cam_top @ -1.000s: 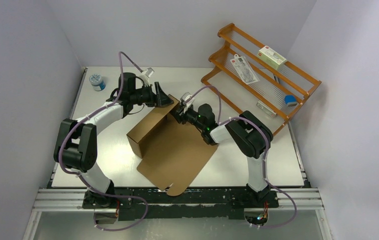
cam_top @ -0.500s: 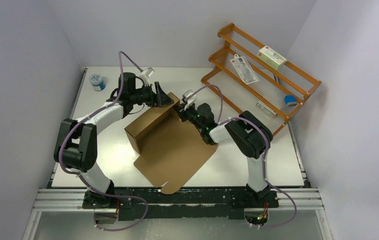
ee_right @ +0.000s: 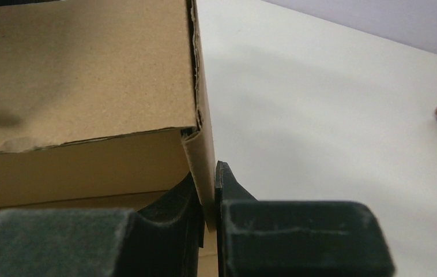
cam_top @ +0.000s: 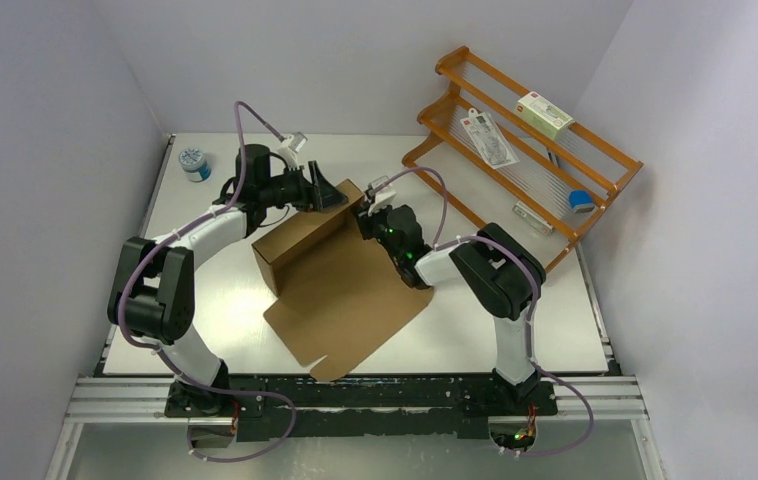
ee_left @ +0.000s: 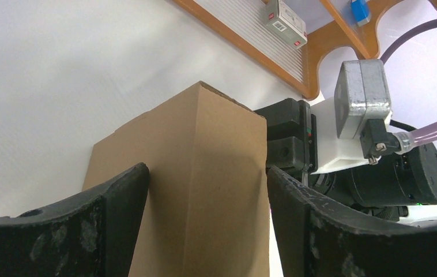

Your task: Fold the paper box

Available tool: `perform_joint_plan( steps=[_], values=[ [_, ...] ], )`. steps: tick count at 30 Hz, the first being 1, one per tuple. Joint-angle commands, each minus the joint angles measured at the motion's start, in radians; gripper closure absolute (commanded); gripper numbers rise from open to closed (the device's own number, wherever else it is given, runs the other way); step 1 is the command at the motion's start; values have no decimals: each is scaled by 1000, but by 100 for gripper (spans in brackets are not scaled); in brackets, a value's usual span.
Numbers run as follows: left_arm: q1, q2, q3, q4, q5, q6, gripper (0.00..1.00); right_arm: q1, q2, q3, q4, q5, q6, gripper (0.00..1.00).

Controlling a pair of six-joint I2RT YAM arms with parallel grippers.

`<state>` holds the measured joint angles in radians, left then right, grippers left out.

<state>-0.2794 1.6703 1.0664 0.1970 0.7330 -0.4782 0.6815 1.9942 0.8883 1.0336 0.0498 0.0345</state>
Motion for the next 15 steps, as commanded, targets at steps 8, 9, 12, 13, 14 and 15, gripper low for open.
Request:
perform_joint_plan(
  steps=[8,9,12,13,14,15],
  values=[
    [-36,6,-30,52,144,-76,23,27,24,28,38,325,-26,88],
    [-36,7,-28,51,143,-75,23,30,27,26,49,334,-26,85],
    [-37,10,-23,43,144,-70,23,35,38,32,50,354,-25,82],
    [-37,10,-23,45,144,-73,23,34,40,35,44,374,-14,83],
    [-37,10,-23,50,145,-75,23,35,41,39,32,400,5,85],
    [-37,8,-25,51,145,-77,23,34,41,40,27,417,20,85]
  ],
)
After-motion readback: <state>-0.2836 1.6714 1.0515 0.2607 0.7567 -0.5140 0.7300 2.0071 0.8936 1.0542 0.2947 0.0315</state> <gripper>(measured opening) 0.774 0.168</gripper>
